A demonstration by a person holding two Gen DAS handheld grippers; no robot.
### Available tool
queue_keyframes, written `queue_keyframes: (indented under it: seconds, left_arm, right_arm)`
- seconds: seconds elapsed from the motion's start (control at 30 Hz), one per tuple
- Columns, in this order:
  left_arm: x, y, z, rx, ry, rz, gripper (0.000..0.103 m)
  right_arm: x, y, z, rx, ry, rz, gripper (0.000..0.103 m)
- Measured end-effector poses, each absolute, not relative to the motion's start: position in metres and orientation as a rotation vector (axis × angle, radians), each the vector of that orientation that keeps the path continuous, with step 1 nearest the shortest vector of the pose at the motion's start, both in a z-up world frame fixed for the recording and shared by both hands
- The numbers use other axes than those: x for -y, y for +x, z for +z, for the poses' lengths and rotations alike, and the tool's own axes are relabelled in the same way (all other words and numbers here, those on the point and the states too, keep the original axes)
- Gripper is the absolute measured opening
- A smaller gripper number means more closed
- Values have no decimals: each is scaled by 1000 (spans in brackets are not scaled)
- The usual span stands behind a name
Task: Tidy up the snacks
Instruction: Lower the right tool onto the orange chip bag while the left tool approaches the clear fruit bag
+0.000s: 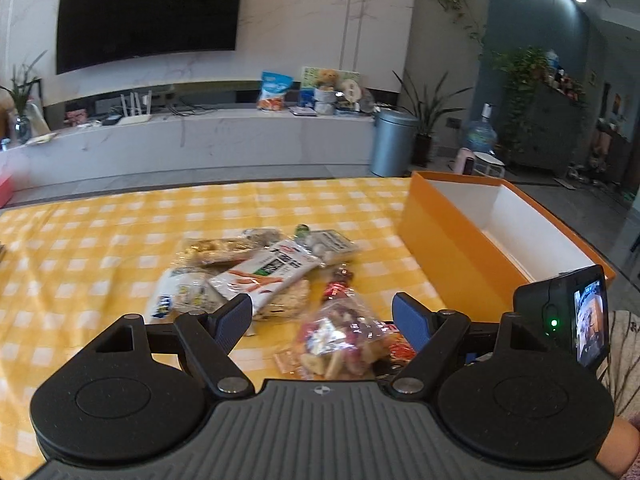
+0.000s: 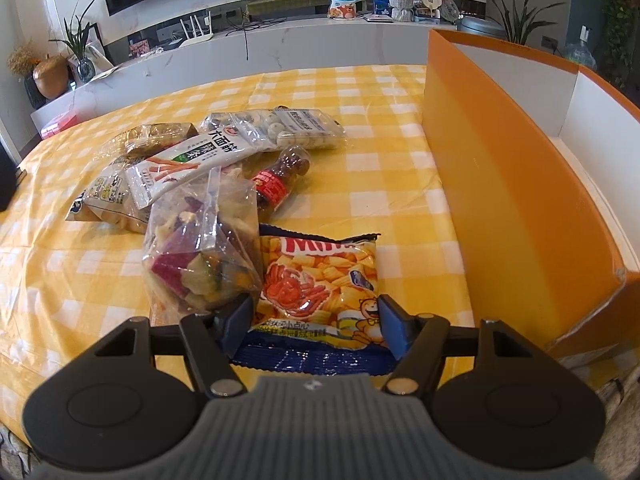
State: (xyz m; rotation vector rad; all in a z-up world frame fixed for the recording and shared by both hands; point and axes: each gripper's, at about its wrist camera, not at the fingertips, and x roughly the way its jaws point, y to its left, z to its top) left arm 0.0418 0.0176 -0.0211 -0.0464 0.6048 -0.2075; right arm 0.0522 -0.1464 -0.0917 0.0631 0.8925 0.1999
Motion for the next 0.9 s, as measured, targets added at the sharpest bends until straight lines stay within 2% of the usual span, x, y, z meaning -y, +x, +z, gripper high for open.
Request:
queue_keyframes:
  seconds: [0.5,0.9]
  left_arm:
    - [-12,92,-84,-858,-18,-241,94]
    - [-3,112,-94,-862,-79,-239,96]
  right_arm:
    - [151,50,-95,-905,116,211,67]
    - [153,53,-98,-925,138,201,70]
